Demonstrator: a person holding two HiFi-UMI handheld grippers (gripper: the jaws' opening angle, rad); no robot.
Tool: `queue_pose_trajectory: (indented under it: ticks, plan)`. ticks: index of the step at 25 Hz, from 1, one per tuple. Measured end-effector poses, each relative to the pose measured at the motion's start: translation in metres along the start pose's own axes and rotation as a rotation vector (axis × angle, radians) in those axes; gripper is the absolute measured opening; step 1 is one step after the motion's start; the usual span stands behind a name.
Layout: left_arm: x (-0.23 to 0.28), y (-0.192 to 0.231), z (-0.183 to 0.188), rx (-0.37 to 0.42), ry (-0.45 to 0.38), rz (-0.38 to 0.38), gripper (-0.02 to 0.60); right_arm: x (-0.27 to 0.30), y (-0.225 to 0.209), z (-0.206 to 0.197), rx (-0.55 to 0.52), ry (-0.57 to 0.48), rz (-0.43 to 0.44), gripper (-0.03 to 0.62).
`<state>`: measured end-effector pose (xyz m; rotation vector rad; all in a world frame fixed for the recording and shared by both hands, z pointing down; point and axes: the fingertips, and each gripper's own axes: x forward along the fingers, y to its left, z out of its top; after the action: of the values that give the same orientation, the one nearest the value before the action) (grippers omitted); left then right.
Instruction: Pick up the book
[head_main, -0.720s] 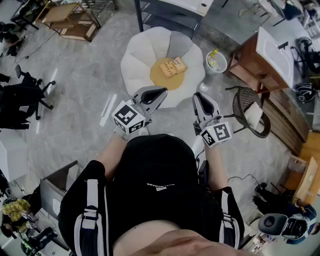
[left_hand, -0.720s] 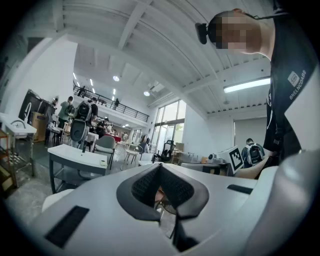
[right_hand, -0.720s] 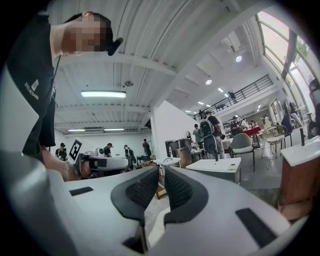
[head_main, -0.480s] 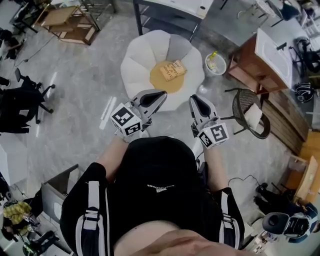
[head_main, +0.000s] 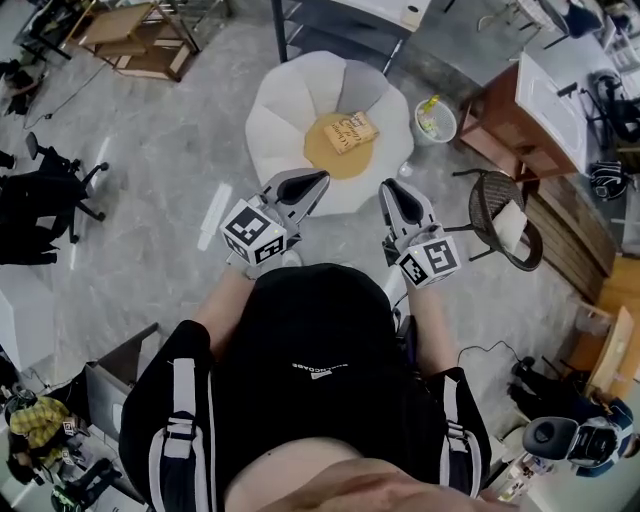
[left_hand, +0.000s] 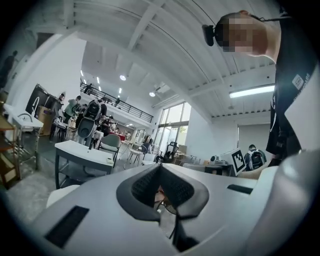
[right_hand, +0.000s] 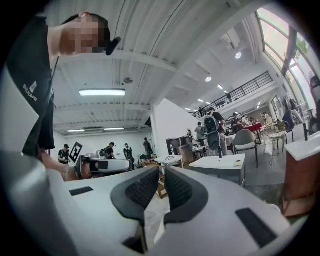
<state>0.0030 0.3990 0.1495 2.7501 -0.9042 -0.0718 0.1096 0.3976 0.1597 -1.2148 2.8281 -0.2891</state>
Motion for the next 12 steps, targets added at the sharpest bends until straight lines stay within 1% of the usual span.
queue_pose_trajectory:
  ticks: [3,9,12]
  plan:
    - [-0.016,0.013,0.001,0.024,0.007,0.014,0.015,0.015,0.012,-0.004,0.005,0.009,0.000,0.055]
    - [-0.049,0.047,-0.001,0.016,0.007,0.021,0.015,0.052,0.037,-0.017,0.014,0.027,-0.006,0.055]
    - [-0.068,0.067,-0.002,0.005,0.003,0.027,0.015,0.070,0.054,-0.022,-0.018,0.043,-0.004,0.055]
